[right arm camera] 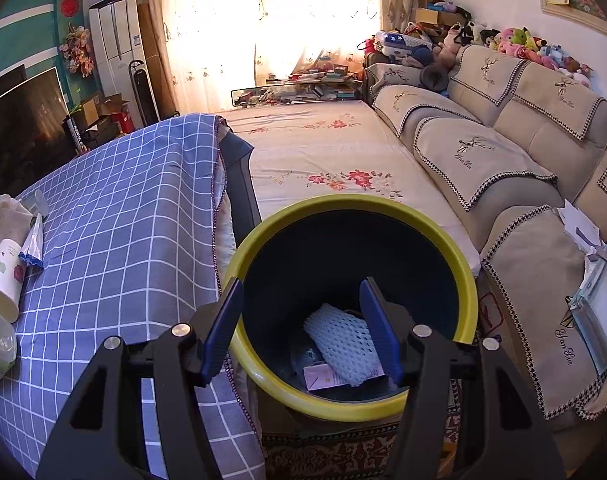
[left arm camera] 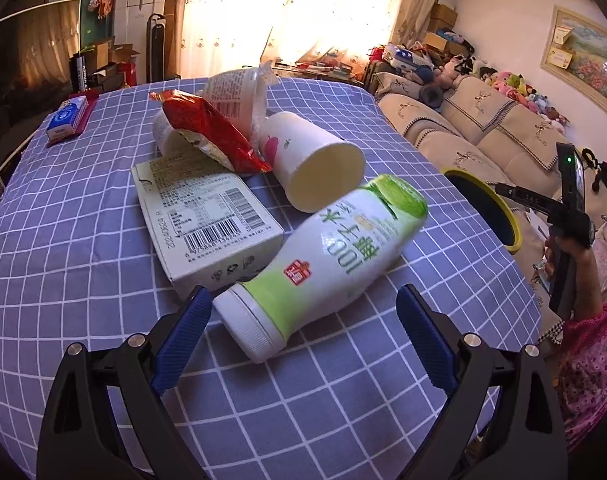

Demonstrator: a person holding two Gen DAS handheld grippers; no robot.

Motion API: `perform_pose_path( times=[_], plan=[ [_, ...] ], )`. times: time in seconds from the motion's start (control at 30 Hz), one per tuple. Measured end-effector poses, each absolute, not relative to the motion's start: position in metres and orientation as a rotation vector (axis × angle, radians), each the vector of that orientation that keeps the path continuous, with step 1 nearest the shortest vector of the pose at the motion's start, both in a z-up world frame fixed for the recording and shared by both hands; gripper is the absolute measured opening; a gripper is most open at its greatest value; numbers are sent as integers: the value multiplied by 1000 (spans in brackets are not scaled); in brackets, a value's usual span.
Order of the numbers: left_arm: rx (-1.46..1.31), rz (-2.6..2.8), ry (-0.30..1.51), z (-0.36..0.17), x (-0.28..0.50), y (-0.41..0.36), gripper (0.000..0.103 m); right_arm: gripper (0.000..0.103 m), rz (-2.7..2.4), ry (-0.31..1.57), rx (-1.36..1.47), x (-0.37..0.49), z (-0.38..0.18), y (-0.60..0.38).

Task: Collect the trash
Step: 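Grasp the green-labelled coconut water bottle with the left tool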

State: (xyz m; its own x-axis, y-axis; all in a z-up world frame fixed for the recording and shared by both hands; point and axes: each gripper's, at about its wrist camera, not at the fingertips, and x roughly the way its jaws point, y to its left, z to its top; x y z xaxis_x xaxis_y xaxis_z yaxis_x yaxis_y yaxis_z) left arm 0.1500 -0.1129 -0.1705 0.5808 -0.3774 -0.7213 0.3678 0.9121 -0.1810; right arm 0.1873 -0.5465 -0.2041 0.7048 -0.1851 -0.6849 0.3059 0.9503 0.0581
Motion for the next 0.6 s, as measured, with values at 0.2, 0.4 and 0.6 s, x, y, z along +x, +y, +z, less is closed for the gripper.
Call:
perform_pose_path(
  times=[0.2, 0.4, 0.6],
  plan=[
    [-28, -553, 879, -167, 141, -124, 92, 58, -262, 741, 175, 188, -203, -546],
    [-7, -641, 877, -160, 134, -147, 92, 58, -247, 736, 177, 187, -201, -543],
    [99, -580, 859, -152, 161, -169, 92, 58, -246, 728, 185, 184, -198, -546]
  ],
)
